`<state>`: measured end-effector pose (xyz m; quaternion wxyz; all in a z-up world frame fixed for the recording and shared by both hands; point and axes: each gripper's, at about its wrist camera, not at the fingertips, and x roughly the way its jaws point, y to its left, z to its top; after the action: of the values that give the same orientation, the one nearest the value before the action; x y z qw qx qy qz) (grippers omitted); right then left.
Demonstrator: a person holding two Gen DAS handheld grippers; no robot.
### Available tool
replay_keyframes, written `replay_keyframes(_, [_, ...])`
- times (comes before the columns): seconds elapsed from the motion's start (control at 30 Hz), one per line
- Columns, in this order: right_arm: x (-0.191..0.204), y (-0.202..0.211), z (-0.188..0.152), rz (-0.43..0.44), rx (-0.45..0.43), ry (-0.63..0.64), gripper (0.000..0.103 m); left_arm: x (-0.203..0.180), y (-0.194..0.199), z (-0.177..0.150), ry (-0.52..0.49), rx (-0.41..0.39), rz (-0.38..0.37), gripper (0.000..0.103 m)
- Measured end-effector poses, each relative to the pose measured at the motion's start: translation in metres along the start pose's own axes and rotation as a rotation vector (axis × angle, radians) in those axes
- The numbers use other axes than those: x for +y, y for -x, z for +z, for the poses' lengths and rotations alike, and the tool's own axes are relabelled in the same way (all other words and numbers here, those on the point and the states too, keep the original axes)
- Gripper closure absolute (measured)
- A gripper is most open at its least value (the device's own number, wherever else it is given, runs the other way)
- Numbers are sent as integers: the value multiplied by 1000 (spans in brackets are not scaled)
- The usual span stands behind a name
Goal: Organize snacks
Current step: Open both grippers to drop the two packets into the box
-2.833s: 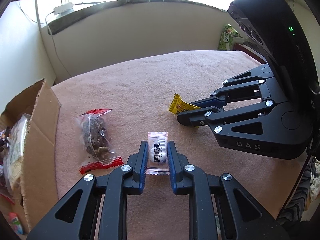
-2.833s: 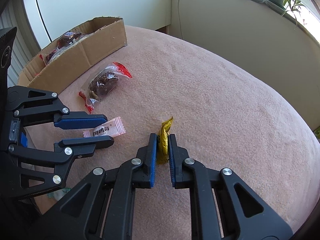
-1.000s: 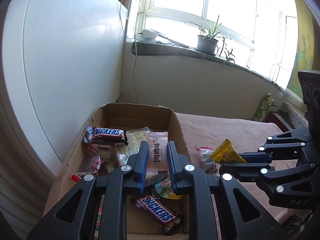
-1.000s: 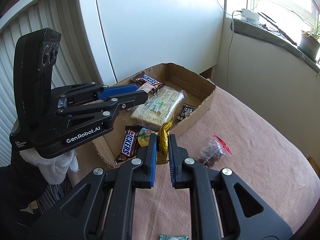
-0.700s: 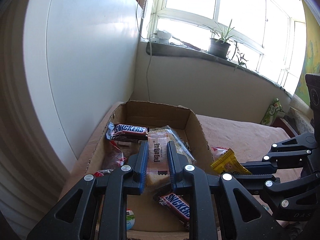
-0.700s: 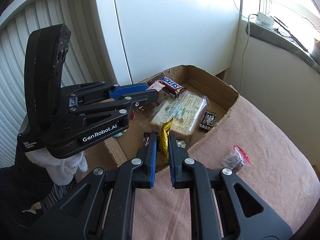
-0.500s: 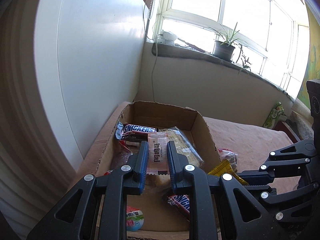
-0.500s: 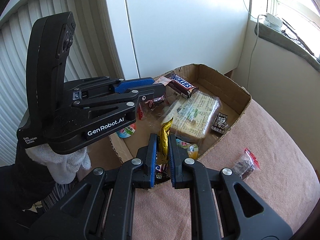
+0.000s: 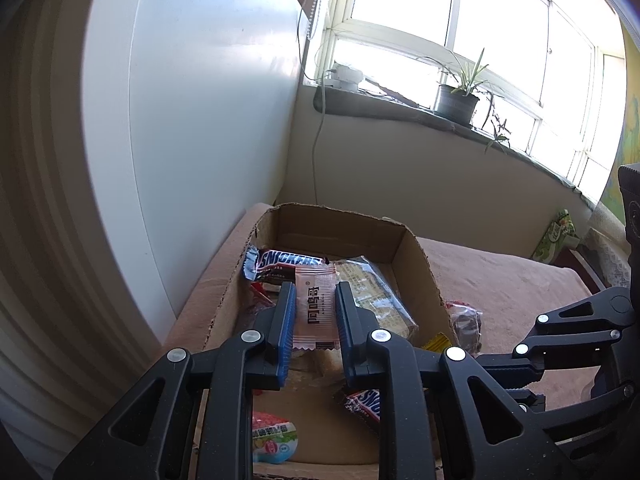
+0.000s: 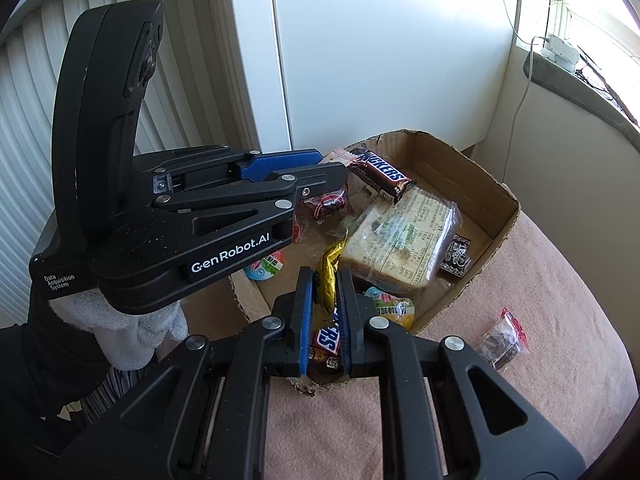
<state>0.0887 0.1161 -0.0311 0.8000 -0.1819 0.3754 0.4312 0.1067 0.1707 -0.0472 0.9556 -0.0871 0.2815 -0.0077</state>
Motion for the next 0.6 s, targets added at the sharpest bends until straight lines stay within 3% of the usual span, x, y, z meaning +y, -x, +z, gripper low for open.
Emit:
replay_keyframes(0.2, [1, 0, 1, -1, 3, 6, 89, 1, 0, 0, 6, -4, 11, 78])
replay_keyframes(0.3, [2, 0, 1, -11, 0, 13, 68, 2, 0, 0, 8, -3, 15, 76])
replay_keyframes(0.43, [3, 2, 0, -17, 1, 17, 65, 3, 1, 0, 8, -6, 16, 75])
replay_keyframes(0.53, [1, 4, 0, -31, -5, 17, 53, 2, 1, 1, 6, -7, 15, 74])
replay_keyframes(0.6, [-1, 5, -1, -39, -9, 15, 51, 1, 1, 0, 2, -7, 14, 66])
